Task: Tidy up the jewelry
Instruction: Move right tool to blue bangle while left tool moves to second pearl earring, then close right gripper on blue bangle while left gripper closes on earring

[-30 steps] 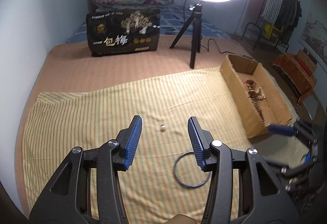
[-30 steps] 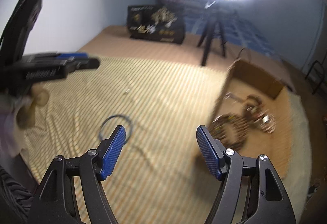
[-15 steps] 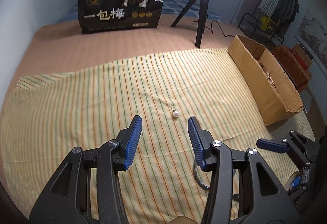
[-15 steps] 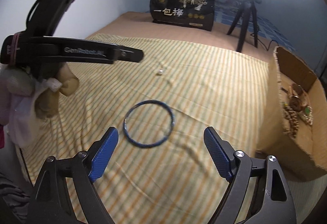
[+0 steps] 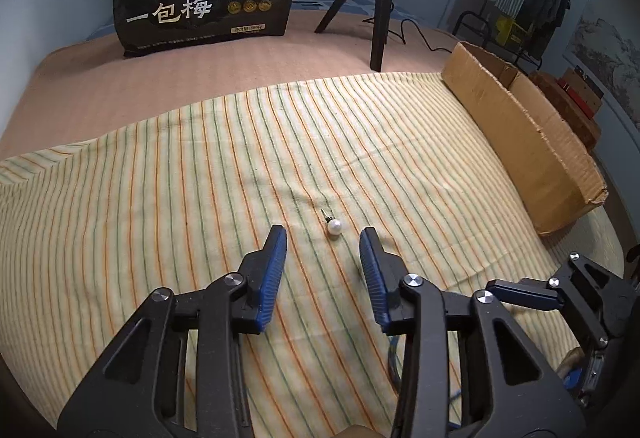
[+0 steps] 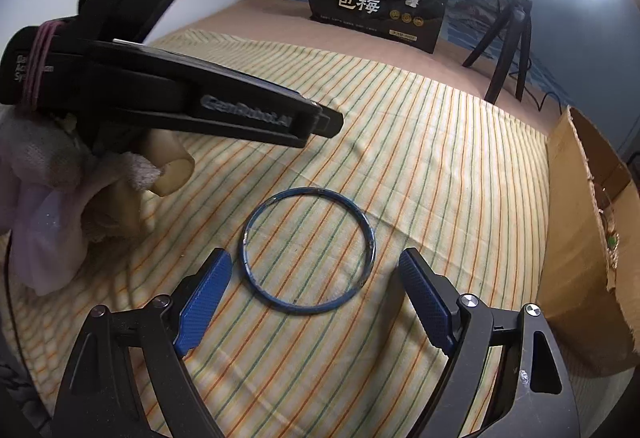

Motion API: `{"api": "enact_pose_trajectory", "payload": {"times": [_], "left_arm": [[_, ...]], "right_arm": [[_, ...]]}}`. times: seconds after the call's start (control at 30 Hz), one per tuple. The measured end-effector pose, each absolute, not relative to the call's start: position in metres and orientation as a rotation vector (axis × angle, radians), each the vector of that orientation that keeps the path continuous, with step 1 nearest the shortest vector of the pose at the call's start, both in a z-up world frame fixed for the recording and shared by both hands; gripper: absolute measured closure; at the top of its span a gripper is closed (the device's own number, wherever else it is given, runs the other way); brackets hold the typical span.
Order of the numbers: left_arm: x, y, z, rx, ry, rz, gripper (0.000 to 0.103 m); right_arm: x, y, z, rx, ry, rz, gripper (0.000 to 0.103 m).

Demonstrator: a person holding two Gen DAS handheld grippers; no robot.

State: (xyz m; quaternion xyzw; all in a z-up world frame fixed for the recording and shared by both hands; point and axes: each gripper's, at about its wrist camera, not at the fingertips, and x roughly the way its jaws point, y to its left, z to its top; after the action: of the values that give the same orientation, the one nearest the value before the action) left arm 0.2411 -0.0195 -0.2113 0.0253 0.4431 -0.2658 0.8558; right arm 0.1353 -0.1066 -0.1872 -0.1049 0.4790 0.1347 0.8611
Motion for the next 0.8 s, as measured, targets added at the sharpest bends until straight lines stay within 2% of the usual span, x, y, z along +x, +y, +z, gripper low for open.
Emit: {"api": "enact_pose_trajectory", "payload": {"times": [0.23,0.57,0.7,0.8], "left_arm": [[0.246,-0.026,-0.216,0.065,0.923,-0.574,0.073],[0.25,-0.024,-0.219,0.062,0.93,-0.559,0.096],[0.25,-0.022,-0.219,0.054,0.933,-0.557,0.096],[0.249,-0.022,-0.218,0.06,0.933,-0.55,0.096]], "right_arm": [[0.142,-0.11,-0.19,-0.203,1.015,0.291,0.018],[0.145,-0.111,-0.193,-0.191,1.023,0.302,0.019],[0.144,-0.114,-0.192,-0.193,1.016,0.295,0.033],[0.146,-0.118,-0.192,-0.177,1.022,0.305,0.033]]}}
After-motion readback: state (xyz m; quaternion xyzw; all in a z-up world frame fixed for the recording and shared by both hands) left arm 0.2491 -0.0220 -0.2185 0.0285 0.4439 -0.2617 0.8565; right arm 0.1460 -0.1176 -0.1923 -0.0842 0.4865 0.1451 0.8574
